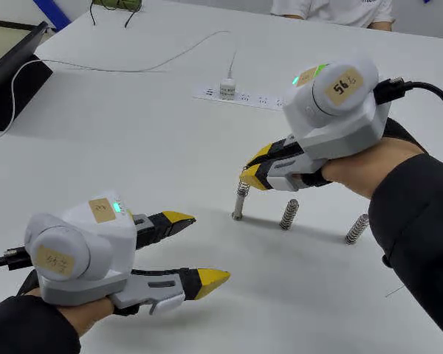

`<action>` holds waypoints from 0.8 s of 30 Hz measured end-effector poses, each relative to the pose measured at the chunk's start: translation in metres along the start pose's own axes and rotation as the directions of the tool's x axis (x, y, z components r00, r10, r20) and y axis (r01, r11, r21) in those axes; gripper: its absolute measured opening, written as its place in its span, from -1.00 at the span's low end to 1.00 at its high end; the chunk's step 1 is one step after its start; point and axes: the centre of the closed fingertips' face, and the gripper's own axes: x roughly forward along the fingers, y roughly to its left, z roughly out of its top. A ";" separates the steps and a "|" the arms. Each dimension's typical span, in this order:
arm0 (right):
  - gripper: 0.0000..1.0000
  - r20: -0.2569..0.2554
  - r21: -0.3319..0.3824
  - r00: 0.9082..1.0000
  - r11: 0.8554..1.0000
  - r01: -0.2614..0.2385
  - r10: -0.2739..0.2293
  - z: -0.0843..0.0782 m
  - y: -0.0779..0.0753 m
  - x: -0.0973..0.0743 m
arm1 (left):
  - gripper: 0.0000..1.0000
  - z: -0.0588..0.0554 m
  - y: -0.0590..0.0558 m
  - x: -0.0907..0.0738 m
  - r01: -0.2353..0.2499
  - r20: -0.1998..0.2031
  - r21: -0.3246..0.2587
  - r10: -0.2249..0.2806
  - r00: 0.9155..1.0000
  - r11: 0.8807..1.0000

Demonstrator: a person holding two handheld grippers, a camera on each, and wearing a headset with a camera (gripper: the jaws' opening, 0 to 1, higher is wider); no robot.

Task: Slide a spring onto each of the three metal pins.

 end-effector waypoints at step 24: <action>-0.77 -0.049 0.029 0.998 0.999 -0.028 0.029 -0.022 0.007 0.022 | 0.08 -0.003 0.001 0.000 -0.006 -0.003 -0.009 0.006 1.000 1.000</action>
